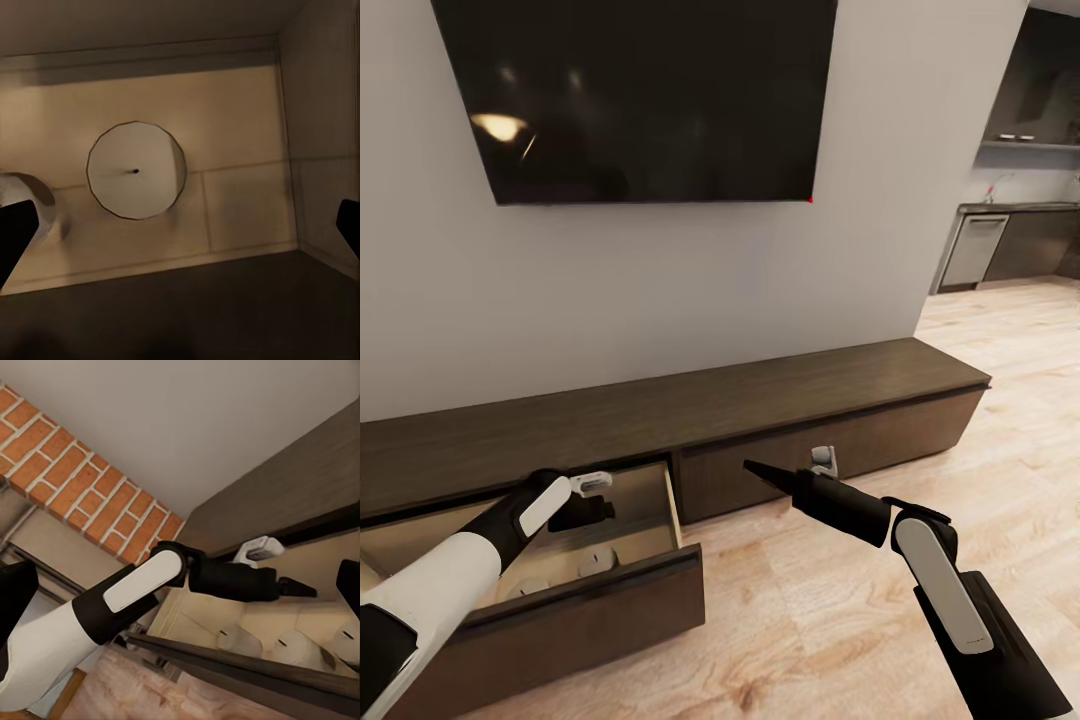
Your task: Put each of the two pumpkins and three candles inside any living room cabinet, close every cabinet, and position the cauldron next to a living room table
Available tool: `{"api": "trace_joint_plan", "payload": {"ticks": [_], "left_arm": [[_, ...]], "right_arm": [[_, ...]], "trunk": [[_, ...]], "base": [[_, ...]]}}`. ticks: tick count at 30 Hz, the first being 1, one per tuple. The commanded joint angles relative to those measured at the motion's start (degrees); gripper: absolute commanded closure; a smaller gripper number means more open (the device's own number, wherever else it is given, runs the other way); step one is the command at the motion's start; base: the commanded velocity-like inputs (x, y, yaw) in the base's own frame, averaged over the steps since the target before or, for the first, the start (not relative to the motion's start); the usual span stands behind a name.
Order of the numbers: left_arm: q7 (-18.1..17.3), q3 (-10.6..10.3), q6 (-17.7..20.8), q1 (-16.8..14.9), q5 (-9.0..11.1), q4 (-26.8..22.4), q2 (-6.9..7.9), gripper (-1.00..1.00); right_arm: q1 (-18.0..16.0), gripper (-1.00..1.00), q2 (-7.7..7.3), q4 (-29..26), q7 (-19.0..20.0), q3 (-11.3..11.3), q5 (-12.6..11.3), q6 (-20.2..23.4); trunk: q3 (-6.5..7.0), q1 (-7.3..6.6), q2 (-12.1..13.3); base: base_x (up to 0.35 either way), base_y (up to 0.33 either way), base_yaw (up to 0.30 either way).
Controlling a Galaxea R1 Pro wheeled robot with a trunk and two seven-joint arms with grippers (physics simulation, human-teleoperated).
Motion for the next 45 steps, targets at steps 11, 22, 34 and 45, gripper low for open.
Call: {"api": "trace_joint_plan", "payload": {"ticks": [11, 22, 34, 45], "left_arm": [[0.5, -0.4, 0.0, 0.0, 0.6, -0.1, 0.07, -1.0], [0.5, -0.4, 0.0, 0.0, 0.6, -0.1, 0.01, -1.0], [0.5, -0.4, 0.0, 0.0, 0.6, -0.1, 0.01, -1.0], [0.5, -0.4, 0.0, 0.0, 0.6, -0.1, -0.01, -1.0]], "right_arm": [[0.0, -1.0, 0.01, 0.0, -0.3, -1.0, 0.1, 0.1], [0.0, -1.0, 0.01, 0.1, -0.4, -1.3, 0.1, 0.2], [0.0, -1.0, 0.01, 0.1, -0.4, -1.4, 0.1, 0.2], [0.0, -1.0, 0.01, 0.1, -0.4, -1.4, 0.1, 0.2]], "trunk": [[2.39, -0.29, 0.1], [5.09, -0.57, 0.3], [7.79, -0.88, 0.4], [10.06, -1.94, 2.1]], "base": [[-0.021, 0.009, 0.004], [-0.055, 0.034, 0.18], [-0.059, 0.001, 0.031], [-0.105, 0.014, 0.036]]}}
